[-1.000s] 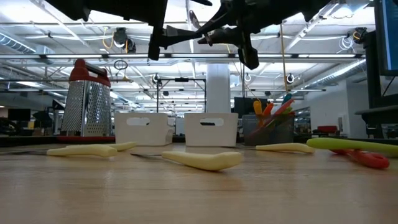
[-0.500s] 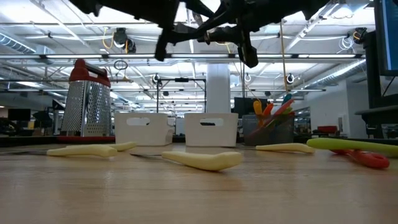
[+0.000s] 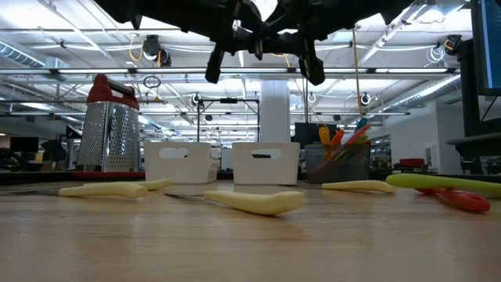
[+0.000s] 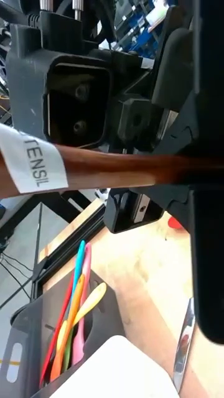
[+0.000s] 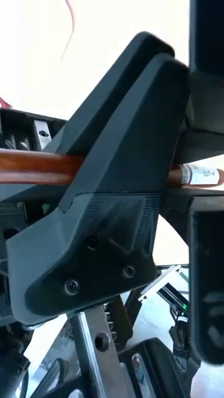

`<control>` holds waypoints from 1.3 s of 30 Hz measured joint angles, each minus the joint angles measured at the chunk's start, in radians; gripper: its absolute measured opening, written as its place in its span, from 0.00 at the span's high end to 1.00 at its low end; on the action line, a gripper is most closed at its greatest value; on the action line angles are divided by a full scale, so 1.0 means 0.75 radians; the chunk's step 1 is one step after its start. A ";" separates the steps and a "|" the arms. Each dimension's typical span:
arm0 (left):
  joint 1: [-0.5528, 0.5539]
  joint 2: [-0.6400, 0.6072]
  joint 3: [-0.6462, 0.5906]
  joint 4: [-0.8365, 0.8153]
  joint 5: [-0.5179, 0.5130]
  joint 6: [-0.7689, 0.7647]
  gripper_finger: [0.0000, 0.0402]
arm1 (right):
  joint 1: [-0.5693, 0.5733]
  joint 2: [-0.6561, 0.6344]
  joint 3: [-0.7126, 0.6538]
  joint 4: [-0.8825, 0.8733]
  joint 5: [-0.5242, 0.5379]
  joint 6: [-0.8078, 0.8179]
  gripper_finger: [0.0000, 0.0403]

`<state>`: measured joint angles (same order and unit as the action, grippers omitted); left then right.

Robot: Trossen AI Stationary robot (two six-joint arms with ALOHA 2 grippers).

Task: Pick & Place Kitchen Items
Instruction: Put the brown wooden serving spoon into the left white bin

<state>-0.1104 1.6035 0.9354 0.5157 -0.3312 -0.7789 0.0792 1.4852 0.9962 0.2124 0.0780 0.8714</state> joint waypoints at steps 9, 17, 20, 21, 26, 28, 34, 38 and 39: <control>-0.003 -0.070 0.000 -0.228 0.007 -0.023 0.99 | -0.002 0.001 -0.001 -0.045 -0.039 0.011 0.69; -0.003 -0.230 -0.002 -0.607 -0.040 -0.125 0.99 | 0.001 0.001 -0.001 -0.102 -0.100 0.006 0.60; 0.003 -0.292 -0.001 -0.749 -0.056 -0.227 1.00 | 0.001 0.001 -0.001 -0.110 -0.149 0.004 0.59; 0.006 -0.315 -0.001 -0.822 -0.063 -0.266 1.00 | 0.001 0.001 -0.001 -0.114 -0.171 0.003 0.59; 0.090 -0.392 -0.002 -1.082 0.021 -0.482 1.00 | 0.007 0.001 -0.002 -0.110 -0.223 -0.023 0.61; 0.155 -0.397 -0.003 -1.103 0.154 -0.509 1.00 | 0.010 0.001 -0.002 -0.109 -0.239 -0.027 0.61; 0.393 -0.377 -0.002 -1.134 0.483 -0.490 1.00 | 0.021 0.001 -0.002 -0.085 -0.282 -0.027 0.60; 0.563 -0.375 -0.003 -1.150 0.705 -0.492 1.00 | 0.033 0.001 -0.002 -0.074 -0.282 -0.027 0.61; 0.602 -0.372 -0.003 -1.158 0.757 -0.493 1.00 | 0.036 0.001 -0.002 -0.074 -0.282 -0.028 0.61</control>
<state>0.3412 1.3245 0.9333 -0.3526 0.2363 -1.1486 0.1064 1.4857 0.9947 0.1572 -0.1339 0.8507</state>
